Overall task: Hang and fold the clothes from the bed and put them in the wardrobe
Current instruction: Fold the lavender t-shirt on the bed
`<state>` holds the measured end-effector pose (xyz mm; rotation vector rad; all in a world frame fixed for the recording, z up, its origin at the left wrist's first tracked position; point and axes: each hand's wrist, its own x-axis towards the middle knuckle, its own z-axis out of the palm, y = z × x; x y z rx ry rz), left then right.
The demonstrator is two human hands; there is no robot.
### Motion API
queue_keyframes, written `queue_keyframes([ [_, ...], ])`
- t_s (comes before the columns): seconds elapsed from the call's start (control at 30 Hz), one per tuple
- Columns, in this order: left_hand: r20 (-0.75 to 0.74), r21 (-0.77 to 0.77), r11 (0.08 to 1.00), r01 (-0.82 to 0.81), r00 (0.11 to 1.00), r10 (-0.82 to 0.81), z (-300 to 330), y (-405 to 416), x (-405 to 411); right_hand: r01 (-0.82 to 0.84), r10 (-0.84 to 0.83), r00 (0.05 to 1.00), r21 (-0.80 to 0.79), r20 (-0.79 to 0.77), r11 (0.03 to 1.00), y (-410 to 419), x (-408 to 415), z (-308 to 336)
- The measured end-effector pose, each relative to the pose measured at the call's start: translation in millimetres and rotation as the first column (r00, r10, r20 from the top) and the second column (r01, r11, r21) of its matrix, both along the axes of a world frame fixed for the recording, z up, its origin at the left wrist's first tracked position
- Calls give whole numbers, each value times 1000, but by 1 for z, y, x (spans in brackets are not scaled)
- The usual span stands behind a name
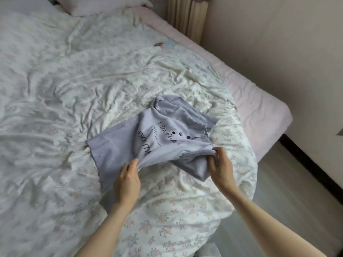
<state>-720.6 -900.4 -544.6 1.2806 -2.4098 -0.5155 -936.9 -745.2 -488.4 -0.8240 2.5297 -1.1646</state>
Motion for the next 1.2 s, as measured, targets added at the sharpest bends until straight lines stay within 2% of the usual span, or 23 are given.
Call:
queue_keyframes([
  [0.07,31,-53,999,11,999,-9,15,5,1,-27,23,993,-34,-119,999,14,-10,29],
  [0.13,94,-52,999,8,996,-3,25,13,1,-113,103,938,-13,-331,994,28,-15,47],
  [0.2,200,28,999,-35,979,29,29,24,2,-253,264,835,90,-482,963,45,-17,57],
  [0.23,261,70,996,-57,965,37,29,30,3,-328,370,788,173,-493,929,53,-17,59],
  [0.3,378,97,992,-78,925,36,25,42,6,-444,575,708,375,-410,814,71,-14,60],
  [0.4,519,127,985,-120,854,37,27,63,14,-480,757,629,678,-176,557,103,-2,47],
  [0.53,610,290,937,-196,792,-23,21,97,29,-447,793,609,823,-6,350,152,19,15],
  [0.6,592,366,895,-256,806,-11,12,122,36,-504,741,638,841,208,197,177,29,-7],
  [0.67,553,428,849,-310,833,25,3,150,43,-615,638,652,778,409,130,201,42,-22],
  [0.73,535,470,816,-336,844,39,-4,174,50,-678,564,660,717,496,162,221,51,-35],
  [0.8,515,495,795,-350,855,56,-8,185,56,-684,527,683,696,506,217,228,54,-43],
  [0.9,462,528,743,-412,873,156,-10,184,64,-665,465,735,656,493,357,223,54,-50],
  [0.97,396,573,664,-481,871,290,-8,173,66,-636,455,766,638,455,433,207,52,-49],
  [1.07,337,646,509,-569,811,478,-7,152,66,-576,397,817,580,417,576,172,51,-47],
  [1.2,252,754,336,-565,721,646,-13,125,65,-411,228,886,458,403,788,121,51,-53],
])
